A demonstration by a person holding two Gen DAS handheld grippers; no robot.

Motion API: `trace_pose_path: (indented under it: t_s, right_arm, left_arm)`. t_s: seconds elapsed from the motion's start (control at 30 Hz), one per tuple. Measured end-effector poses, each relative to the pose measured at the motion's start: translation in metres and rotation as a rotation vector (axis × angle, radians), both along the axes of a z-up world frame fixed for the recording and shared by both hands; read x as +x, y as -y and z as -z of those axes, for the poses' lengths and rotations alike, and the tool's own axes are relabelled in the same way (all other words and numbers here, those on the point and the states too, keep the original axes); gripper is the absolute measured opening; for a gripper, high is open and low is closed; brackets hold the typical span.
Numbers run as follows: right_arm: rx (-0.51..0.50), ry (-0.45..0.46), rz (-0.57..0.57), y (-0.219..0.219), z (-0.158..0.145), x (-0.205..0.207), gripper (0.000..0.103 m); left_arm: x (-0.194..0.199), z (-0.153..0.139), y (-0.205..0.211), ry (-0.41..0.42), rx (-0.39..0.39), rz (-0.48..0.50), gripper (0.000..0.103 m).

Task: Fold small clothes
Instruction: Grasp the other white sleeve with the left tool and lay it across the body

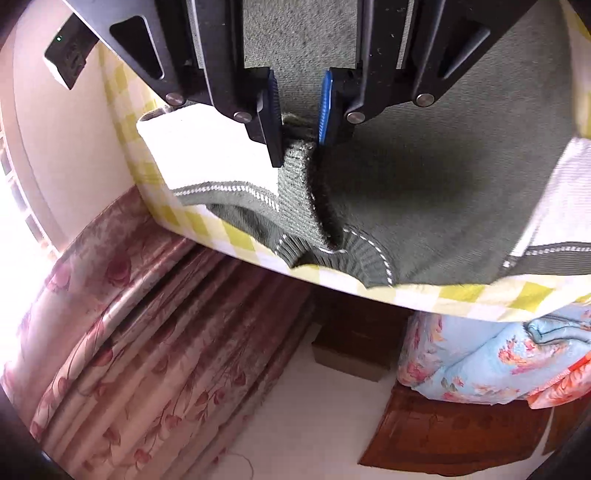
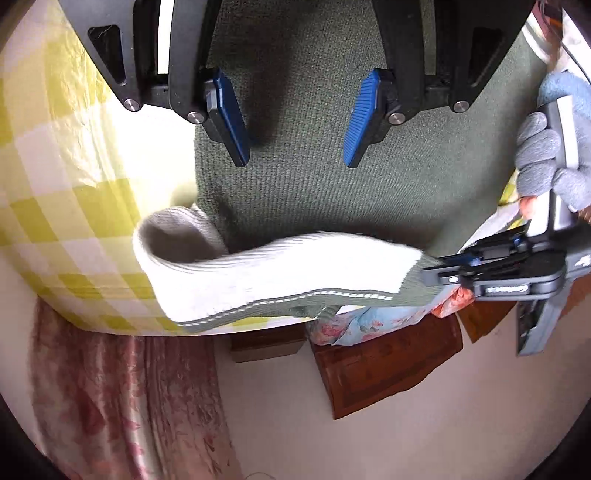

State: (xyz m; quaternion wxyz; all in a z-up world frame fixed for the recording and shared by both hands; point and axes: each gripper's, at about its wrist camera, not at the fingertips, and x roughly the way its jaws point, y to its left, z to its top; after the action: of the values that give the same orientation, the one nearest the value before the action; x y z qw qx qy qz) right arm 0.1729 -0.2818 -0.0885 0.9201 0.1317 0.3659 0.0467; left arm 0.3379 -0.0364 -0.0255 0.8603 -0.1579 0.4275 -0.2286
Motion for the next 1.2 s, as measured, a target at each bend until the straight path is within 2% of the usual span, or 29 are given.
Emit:
trace_pose_path:
  t_s: [0.1,0.17,0.27,0.37,0.47,0.67,0.8,0.93,1.0,1.07,1.2]
  right_arm:
    - [0.045,-0.002,0.019,0.007,0.001,0.000,0.103]
    - [0.047,-0.010,0.019,0.007,0.001,0.002,0.103]
    - [0.038,-0.015,0.019,0.005,0.002,0.005,0.103]
    - [0.045,-0.021,0.024,0.009,0.003,0.003,0.103]
    - [0.049,-0.026,0.032,0.011,0.004,0.004,0.103]
    - [0.056,-0.018,0.053,0.017,0.002,0.002,0.103]
    - [0.032,0.014,0.028,0.009,-0.015,0.010,0.103]
    - [0.004,0.053,-0.025,-0.007,-0.032,0.037,0.103]
    - [0.009,0.028,-0.055,-0.012,-0.028,0.056,0.103]
    - [-0.030,-0.106,-0.032,-0.012,-0.008,0.075,0.103]
    - [0.064,-0.102,0.008,0.005,-0.009,0.067,0.103]
  left_arm:
    - [0.002,-0.003,-0.044,0.000,0.040,-0.074,0.017]
    - [0.011,0.015,-0.069,-0.054,0.057,-0.109,0.017]
    - [0.017,0.047,-0.092,-0.117,0.040,-0.116,0.017]
    - [0.012,0.068,-0.097,-0.106,0.045,-0.116,0.017]
    - [0.001,0.069,-0.097,-0.056,0.023,-0.137,0.018]
    - [-0.004,0.068,-0.104,-0.052,-0.022,-0.142,0.023]
    - [-0.006,0.067,-0.102,-0.044,-0.020,-0.158,0.025]
    - [-0.008,0.068,-0.108,-0.047,-0.031,-0.183,0.026]
    - [-0.007,0.068,-0.110,-0.051,-0.042,-0.190,0.026]
    - [-0.008,0.067,-0.111,-0.047,-0.035,-0.200,0.026]
    - [-0.015,0.059,-0.109,0.010,-0.020,-0.211,0.026]
